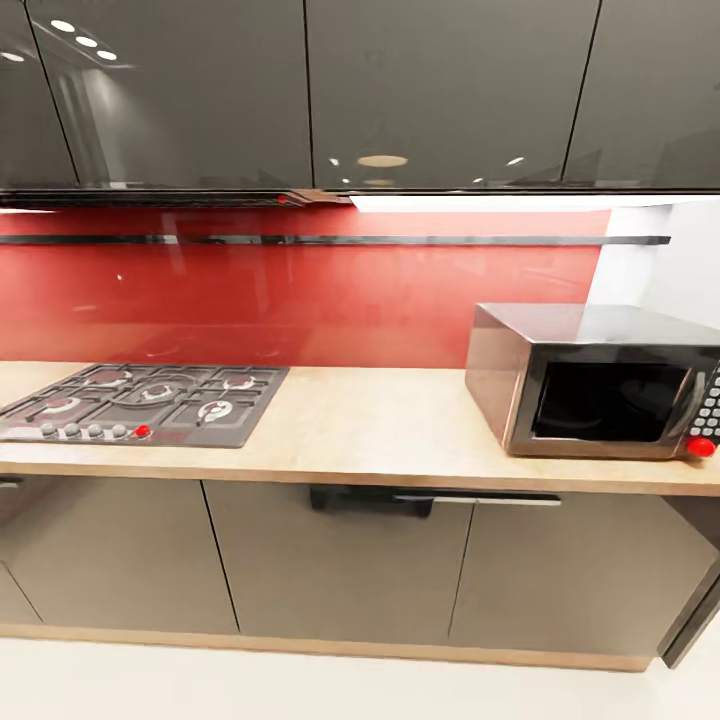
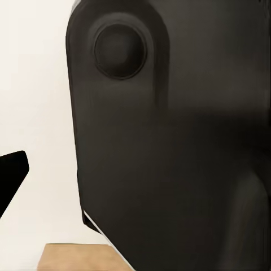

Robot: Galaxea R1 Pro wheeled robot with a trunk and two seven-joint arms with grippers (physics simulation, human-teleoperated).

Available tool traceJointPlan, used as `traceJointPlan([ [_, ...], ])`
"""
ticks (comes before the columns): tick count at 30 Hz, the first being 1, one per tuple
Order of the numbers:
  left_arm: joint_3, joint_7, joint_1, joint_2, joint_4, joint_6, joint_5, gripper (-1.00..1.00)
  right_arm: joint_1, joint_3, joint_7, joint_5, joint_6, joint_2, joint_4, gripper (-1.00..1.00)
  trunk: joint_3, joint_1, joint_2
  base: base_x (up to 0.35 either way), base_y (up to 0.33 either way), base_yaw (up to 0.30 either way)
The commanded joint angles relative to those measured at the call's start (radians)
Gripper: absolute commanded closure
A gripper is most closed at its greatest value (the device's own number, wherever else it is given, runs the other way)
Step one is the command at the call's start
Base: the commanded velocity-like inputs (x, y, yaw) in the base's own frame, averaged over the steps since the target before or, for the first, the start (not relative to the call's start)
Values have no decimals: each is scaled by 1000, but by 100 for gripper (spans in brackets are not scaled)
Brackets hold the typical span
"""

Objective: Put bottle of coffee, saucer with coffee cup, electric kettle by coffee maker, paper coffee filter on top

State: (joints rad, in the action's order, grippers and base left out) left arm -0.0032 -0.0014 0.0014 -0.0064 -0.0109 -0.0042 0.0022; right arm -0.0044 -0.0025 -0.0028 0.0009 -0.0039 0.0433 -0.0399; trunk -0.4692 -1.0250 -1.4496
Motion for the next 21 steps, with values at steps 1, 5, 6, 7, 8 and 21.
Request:
traceJointPlan([
  [1, 0, 0, 0, -1, -1, 0, 0, -100, 0, 0, 0, 0, 0, 0, -3, -100, -1, 0, 0, 0, 0, 267],
  [5, 2, -6, 0, -1, -1, 0, 2, -100, 0, 3, -1, 2, 1, -1, -19, -100, -2, 0, 0, 0, 0, 273],
  [6, 3, -7, 0, -2, -1, 0, 2, -100, 0, 3, -1, 2, 1, -2, -20, -100, -3, 0, 0, 0, 0, 272],
  [7, 3, -8, 0, -2, -1, 0, 1, -100, 0, 4, -1, 2, 1, -2, -21, -100, -3, 0, 0, 0, 0, 271],
  [8, 4, -10, 0, -2, -1, 0, 2, -100, 0, 4, -1, 2, 0, -3, -22, -100, -4, 0, 0, 0, 0, 270],
  [21, 8, -12, 0, 2, -1, -2, 6, -100, 0, 4, -2, 2, -1, -5, -35, -100, -1, 15, 28, 0, 0, 263],
])
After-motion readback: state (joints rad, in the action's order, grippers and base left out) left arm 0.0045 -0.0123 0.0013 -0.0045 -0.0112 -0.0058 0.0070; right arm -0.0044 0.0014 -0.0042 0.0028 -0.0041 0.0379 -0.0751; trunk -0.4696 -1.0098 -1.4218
